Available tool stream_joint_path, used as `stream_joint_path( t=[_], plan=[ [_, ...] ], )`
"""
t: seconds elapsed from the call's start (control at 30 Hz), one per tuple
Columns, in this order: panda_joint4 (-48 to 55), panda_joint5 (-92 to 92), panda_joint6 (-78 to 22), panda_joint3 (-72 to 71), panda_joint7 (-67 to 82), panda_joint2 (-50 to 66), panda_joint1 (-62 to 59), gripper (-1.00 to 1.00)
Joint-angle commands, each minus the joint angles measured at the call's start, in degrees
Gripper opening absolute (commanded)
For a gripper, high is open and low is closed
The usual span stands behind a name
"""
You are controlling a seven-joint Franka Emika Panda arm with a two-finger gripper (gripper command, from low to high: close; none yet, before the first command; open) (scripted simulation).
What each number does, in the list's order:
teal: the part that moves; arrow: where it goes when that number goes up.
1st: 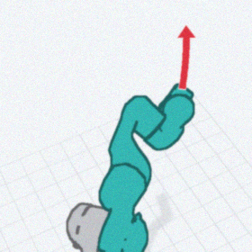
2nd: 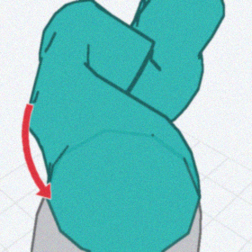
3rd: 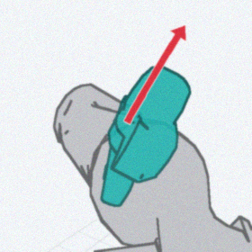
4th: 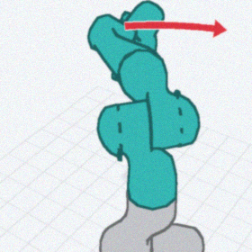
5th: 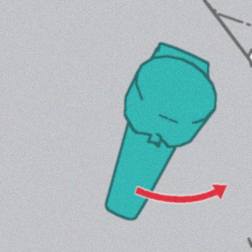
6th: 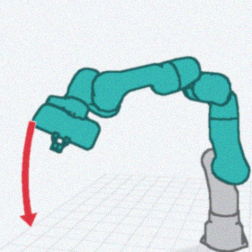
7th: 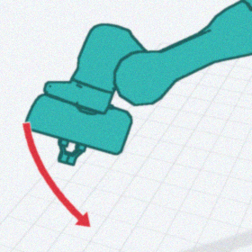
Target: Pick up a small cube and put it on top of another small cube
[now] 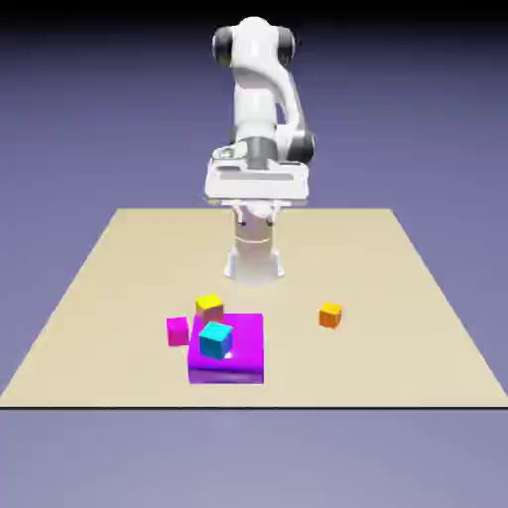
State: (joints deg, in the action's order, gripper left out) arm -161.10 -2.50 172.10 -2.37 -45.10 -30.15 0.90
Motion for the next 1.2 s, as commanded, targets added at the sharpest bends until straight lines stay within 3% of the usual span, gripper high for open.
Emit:
stream_joint_path(
  t=[0.0,0.47,0.8,0.83,1.17],
  plan=[
    [-0.1,-2.1,-1.6,-2.0,-2.2,2.1,0.2,0.0],
    [-1.2,-30.0,-22.9,-28.4,-31.6,30.0,2.6,0.0],
    [0.2,-29.8,-7.1,-26.8,-30.6,47.0,5.6,0.0],
    [0.2,-29.8,-7.1,-26.8,-30.6,47.0,5.6,-1.0],
    [-1.2,-30.0,-22.9,-28.4,-31.6,30.0,2.6,-1.0]
  ],
)
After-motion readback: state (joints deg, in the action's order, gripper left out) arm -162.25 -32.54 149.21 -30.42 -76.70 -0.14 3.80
